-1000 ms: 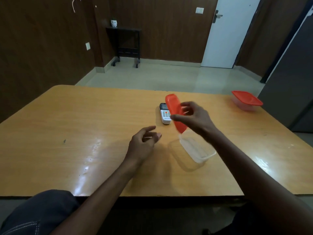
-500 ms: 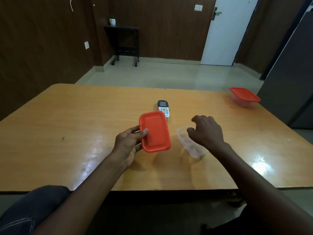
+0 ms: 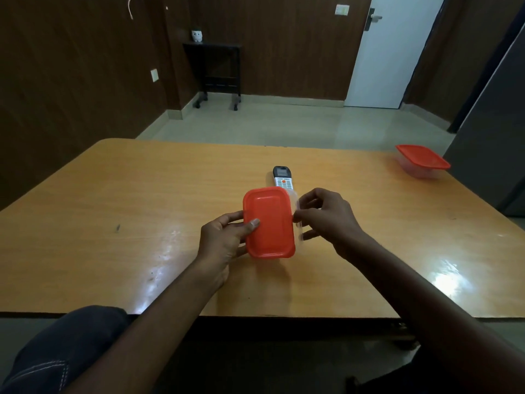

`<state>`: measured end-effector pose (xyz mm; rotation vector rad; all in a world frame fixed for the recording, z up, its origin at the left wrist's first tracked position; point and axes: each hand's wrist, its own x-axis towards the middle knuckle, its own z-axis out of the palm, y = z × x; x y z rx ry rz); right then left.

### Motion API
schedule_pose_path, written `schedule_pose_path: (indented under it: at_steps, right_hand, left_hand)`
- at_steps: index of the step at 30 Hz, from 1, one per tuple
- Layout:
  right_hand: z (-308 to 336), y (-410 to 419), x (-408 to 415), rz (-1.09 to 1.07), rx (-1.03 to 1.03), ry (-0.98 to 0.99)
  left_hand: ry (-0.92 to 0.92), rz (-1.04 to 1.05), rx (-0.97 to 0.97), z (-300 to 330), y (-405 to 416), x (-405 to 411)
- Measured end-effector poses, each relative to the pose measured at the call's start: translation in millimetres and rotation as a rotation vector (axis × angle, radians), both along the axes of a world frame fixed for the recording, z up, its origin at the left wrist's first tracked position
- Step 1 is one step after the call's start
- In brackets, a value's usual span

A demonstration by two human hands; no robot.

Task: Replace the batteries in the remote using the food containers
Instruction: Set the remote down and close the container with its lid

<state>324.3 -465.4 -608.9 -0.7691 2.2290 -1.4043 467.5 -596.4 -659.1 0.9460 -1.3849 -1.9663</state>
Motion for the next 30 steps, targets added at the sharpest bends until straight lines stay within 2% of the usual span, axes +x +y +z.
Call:
schedule_pose_path:
  at_steps: [4, 13, 19, 27, 30]
  right_hand:
    - [-3.1, 0.2, 5.2, 0.102, -0.101, -0.11]
    - [-9.6, 1.0, 10.4, 0.162, -0.206, -0.077]
    - [-11.6, 0.0, 9.1, 0.181, -0.212, -0.162]
    - [-8.6, -1.5, 10.7, 0.224, -0.205, -0.153]
    - [-8.5, -0.3, 12.3, 0.169, -0.244, -0.131]
  left_hand:
    - [-0.012, 0.064, -0.051, 1.5, -5.4, 5.9]
    - [0.029, 0.079, -0.14, 6.0, -9.2, 12.8]
    - [0.019, 0.055, -0.195, 9.1, -15.6, 15.4]
    - [0.012, 0.042, -0.315, 16.5, -18.7, 19.2]
    - [-0.005, 0.04, -0.342, 15.1, -14.7, 20.4]
